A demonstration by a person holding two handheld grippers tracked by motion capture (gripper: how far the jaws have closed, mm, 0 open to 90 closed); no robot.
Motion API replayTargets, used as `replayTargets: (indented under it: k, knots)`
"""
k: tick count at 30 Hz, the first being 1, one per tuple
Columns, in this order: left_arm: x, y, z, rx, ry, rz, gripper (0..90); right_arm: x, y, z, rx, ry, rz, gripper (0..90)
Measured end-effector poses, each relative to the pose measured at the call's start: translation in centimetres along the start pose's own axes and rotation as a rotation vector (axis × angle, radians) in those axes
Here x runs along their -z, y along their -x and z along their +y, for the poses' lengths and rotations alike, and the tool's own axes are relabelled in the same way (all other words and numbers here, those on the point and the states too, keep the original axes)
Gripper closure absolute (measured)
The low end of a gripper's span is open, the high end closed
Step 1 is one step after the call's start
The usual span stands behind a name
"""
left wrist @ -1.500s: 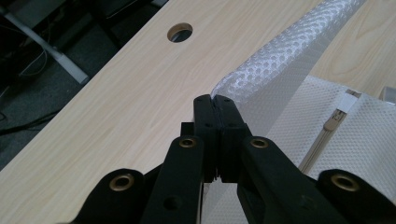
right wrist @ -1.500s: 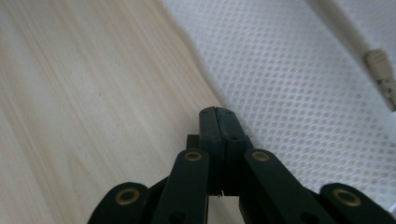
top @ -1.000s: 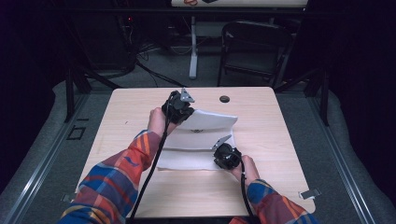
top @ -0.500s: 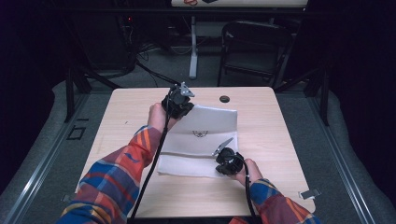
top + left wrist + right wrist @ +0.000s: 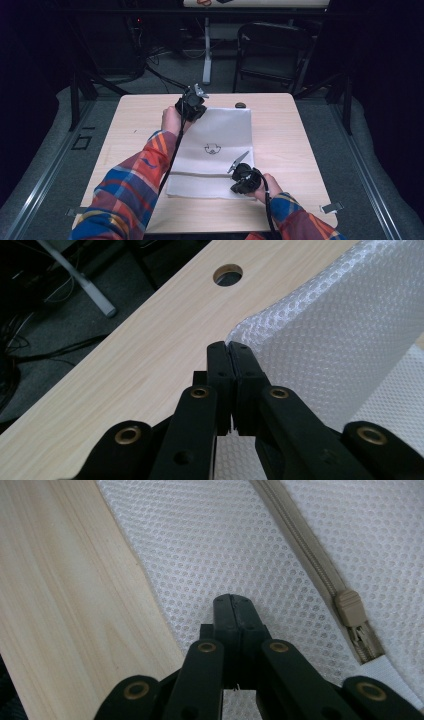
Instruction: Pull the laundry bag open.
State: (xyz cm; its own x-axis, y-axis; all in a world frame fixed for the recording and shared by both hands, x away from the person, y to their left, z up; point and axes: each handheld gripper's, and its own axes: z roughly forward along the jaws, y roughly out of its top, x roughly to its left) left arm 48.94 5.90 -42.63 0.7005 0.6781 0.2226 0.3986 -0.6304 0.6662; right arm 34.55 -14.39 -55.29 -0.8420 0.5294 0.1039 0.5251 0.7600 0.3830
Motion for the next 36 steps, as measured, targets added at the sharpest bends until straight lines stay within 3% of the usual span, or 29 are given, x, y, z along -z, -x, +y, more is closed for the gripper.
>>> replayTargets:
  k: [8, 14, 20, 24, 28, 30, 31, 36]
  knots:
    - [-1.5, -0.5, 0.6, 0.036, 0.009, 0.03, 85.3, -0.1, 0.1, -0.1, -0.016, 0.011, 0.003, 90.0]
    - [-1.4, -1.0, 0.9, 0.068, 0.039, 0.039, 61.5, 0.0, 0.2, -0.1, -0.017, 0.007, 0.01, 90.0]
    - [-1.0, -1.4, 0.3, 0.115, 0.046, 0.006, 39.1, 0.0, 0.3, 0.0, -0.009, 0.003, 0.012, 90.0]
    - [-0.6, -1.4, -0.8, 0.119, 0.034, -0.021, 28.0, 0.3, 0.2, 0.0, -0.028, 0.024, 0.022, 77.7]
    - [-0.5, -1.1, -2.4, 0.118, 0.007, -0.059, 20.7, 1.0, 0.3, 0.3, -0.02, 0.021, 0.012, 55.2]
    - [-0.4, -0.8, -3.2, 0.112, -0.003, -0.072, 18.9, 0.9, 0.3, 0.1, -0.059, 0.06, 0.027, 43.9]
    - [-0.3, -0.6, -3.6, 0.112, -0.007, -0.081, 17.8, 1.3, 0.5, 0.2, -0.04, 0.035, 0.018, 39.1]
    - [0.2, 0.0, -5.3, 0.108, -0.02, -0.127, 15.0, 2.2, 0.9, 0.0, -0.075, 0.06, 0.002, 21.2]
